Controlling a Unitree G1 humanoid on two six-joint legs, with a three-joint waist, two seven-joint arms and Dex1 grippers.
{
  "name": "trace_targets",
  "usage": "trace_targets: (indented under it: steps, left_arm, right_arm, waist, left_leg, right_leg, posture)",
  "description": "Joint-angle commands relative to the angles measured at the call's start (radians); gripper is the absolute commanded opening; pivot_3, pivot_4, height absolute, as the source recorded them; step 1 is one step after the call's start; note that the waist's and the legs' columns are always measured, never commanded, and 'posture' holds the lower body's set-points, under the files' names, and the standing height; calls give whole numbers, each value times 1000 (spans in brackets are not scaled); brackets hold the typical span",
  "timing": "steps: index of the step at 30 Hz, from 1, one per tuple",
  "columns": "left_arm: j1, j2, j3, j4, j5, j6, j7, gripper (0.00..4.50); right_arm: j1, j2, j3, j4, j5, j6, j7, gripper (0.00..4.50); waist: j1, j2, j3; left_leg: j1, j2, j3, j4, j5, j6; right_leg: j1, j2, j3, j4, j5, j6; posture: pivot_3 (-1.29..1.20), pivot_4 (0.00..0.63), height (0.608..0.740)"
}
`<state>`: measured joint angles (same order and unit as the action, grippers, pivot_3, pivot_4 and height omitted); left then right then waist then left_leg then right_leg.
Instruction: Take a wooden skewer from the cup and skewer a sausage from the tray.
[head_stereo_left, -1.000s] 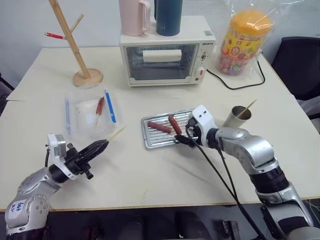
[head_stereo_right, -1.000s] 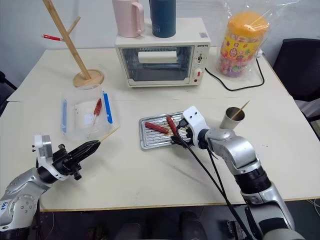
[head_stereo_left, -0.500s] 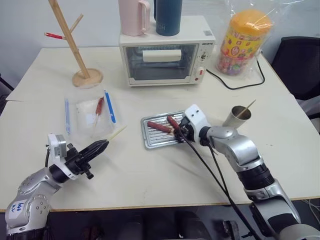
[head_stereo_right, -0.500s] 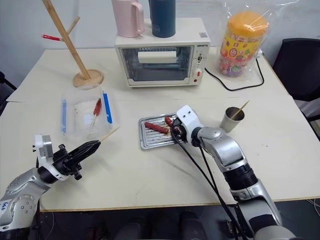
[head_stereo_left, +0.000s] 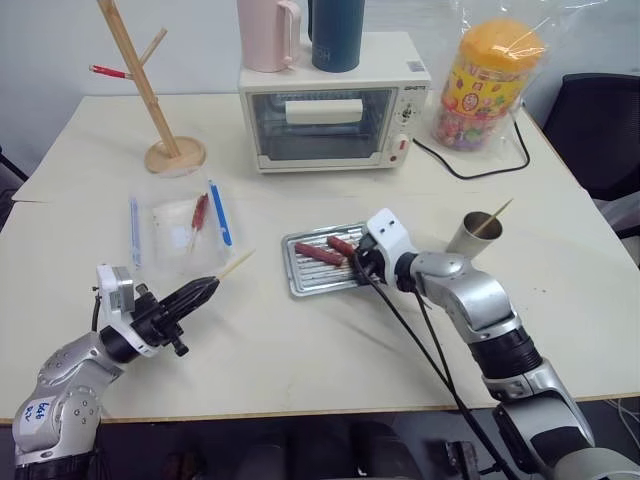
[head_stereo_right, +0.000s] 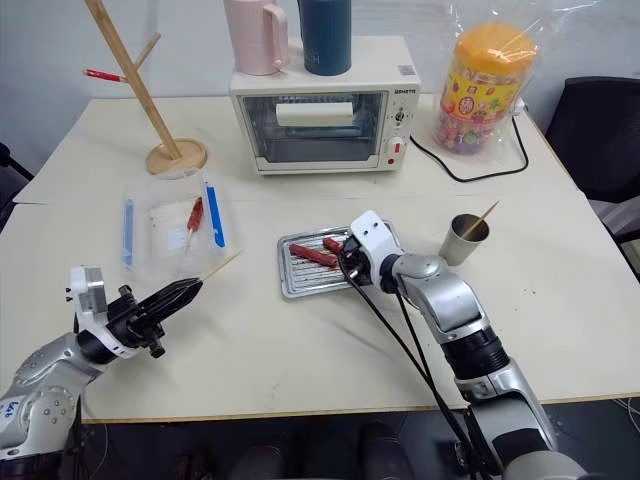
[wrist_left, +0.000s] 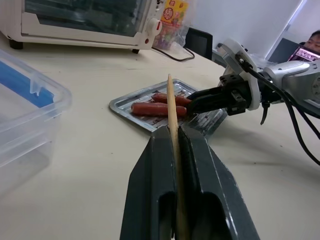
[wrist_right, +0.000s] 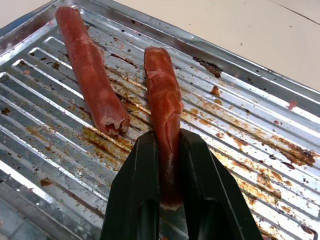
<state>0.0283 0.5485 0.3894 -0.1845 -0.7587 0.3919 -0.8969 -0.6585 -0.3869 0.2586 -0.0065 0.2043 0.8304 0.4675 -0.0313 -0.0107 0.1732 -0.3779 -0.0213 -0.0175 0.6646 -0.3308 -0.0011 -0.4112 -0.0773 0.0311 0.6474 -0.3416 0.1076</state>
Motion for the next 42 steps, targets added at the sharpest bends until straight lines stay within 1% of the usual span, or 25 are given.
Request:
trace_targets:
  steps: [1, 7, 13, 15, 17, 19, 21, 24, 27, 31, 42]
  left_arm:
    - [-10, 5, 6, -11, -2, -18, -9, 0]
    - [-19, 6, 1, -2, 1, -21, -13, 0]
    - [-34, 27, -21, 0, 18, -27, -53, 0]
    - [-46, 67, -56, 3, 54, -44, -112, 0]
    - [-69, 106, -91, 12, 82, -64, -176, 0]
    - [-104, 132, -116, 23, 87, -69, -221, 0]
    - [-141, 174, -160, 28, 109, -77, -291, 0]
    - [-190, 222, -218, 33, 121, -76, -380, 0]
    - [-254, 242, -257, 36, 110, -47, -424, 0]
    - [-329, 242, -297, 34, 99, 3, -445, 0]
    - [-409, 173, -352, 68, 144, 2, -407, 0]
  right_arm:
    - [4, -6, -29, -19, -10, -4, 8, 542]
    - [16, -10, -35, -26, -16, -37, 21, 542]
    - [21, -140, -78, -106, -9, -195, 161, 542]
    - [31, -219, -130, -154, 33, -294, 279, 542]
    - [60, -302, -176, -197, 93, -430, 450, 542]
    - [96, -363, -189, -214, 138, -552, 613, 542]
    - [129, -429, -195, -225, 174, -575, 732, 542]
    - [159, -489, -199, -245, 209, -547, 814, 542]
    - [187, -528, -188, -292, 212, -522, 849, 542]
    - [208, -523, -194, -332, 211, -478, 816, 542]
    - [240, -522, -216, -395, 231, -420, 766, 542]
  waist:
    - [0, 0, 0]
    - [0, 0, 0]
    - [2, 0, 0]
    - [2, 0, 0]
    - [5, 0, 1]
    - [4, 1, 1]
    - [4, -1, 1]
    - [1, -1, 1]
    - [1, 0, 1]
    - [4, 0, 1]
    - [5, 0, 1]
  left_leg:
    - [0, 0, 0, 0, 0, 0]
    - [0, 0, 0, 0, 0, 0]
    - [0, -1, 0, 0, 0, 0]
    - [0, 0, 0, 0, 0, 0]
    - [0, 0, 0, 0, 0, 0]
    - [0, 0, 0, -1, 0, 0]
    - [0, 0, 0, -1, 0, 1]
    - [1, 0, 0, 0, 0, 1]
    - [1, 0, 0, 0, 0, 1]
    - [1, 1, 0, 0, 0, 1]
    - [1, 0, 0, 1, 0, 0]
  right_leg:
    - [0, 0, 0, 0, 0, 0]
    - [0, 0, 0, 0, 0, 0]
    - [0, 0, 0, -1, 0, 0]
    - [1, 0, 0, -1, 0, 0]
    - [0, 0, -1, -1, 0, 0]
    - [1, 0, -1, -3, 0, 0]
    - [2, 1, -1, -3, 0, 0]
    - [3, 0, -1, -3, 0, 0]
    - [2, 0, 0, -2, 0, 0]
    - [2, 0, 0, -2, 0, 0]
    - [2, 0, 0, -2, 0, 0]
  posture:
    - [0, 150, 740]
    - [0, 150, 740]
    - [0, 150, 740]
    - [0, 150, 740]
    - [0, 150, 740]
    - [0, 150, 740]
    - [0, 150, 740]
    - [0, 150, 740]
    - [0, 150, 740]
    - [0, 150, 740]
    - [0, 150, 740]
